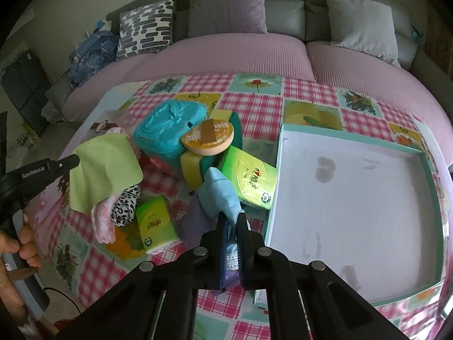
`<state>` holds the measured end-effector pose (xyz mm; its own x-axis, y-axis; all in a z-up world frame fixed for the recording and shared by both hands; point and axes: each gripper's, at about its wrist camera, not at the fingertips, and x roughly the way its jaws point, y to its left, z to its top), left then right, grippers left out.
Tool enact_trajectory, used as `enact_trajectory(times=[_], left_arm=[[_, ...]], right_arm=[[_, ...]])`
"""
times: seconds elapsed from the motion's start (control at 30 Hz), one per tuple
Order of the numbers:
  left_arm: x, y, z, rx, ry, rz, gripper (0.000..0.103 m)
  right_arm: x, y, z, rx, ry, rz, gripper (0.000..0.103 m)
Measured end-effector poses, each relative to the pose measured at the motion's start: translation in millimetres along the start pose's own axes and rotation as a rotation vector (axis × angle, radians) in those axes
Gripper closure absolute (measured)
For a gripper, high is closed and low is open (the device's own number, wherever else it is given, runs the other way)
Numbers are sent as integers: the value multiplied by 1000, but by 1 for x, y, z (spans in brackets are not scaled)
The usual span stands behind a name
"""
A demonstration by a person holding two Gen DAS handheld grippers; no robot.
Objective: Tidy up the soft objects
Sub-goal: 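Lift the green cloth with the left tool while the right tool lifts the blue mask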
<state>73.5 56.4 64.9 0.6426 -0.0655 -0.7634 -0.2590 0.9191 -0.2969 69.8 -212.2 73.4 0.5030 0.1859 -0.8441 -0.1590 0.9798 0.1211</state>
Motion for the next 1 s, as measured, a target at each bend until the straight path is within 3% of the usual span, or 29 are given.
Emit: enact_trajectory(times=[0.47, 1.0], left_arm=[[-44, -31, 5, 97, -170, -51, 100], [-47, -55, -5, 160, -164, -76, 100]], right_arm=[[-37, -8, 5, 9, -109, 25, 98], [-23, -16, 2, 32, -72, 42, 96]])
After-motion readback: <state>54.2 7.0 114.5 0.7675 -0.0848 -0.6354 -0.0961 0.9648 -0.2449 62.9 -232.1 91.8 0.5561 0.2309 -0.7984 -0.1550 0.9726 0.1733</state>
